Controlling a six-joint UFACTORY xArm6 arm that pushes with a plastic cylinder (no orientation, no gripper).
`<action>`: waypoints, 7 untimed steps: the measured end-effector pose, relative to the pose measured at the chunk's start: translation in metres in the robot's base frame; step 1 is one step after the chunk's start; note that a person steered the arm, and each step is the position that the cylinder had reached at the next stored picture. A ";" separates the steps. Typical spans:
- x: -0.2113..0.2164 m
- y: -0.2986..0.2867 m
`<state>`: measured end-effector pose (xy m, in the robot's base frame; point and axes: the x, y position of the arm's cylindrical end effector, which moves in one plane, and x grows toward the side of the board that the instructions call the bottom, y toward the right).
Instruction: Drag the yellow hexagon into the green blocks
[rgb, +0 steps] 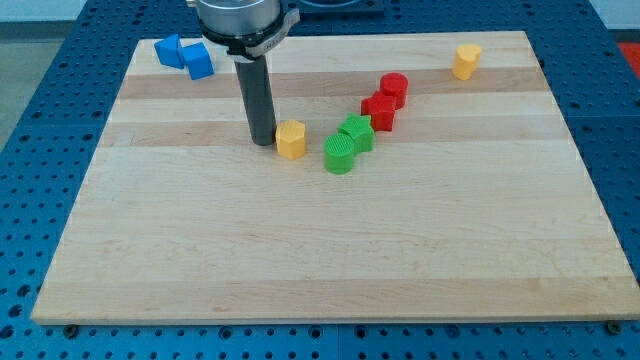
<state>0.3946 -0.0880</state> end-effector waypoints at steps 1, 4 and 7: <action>0.002 -0.005; 0.028 -0.004; 0.013 0.019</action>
<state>0.4077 -0.0689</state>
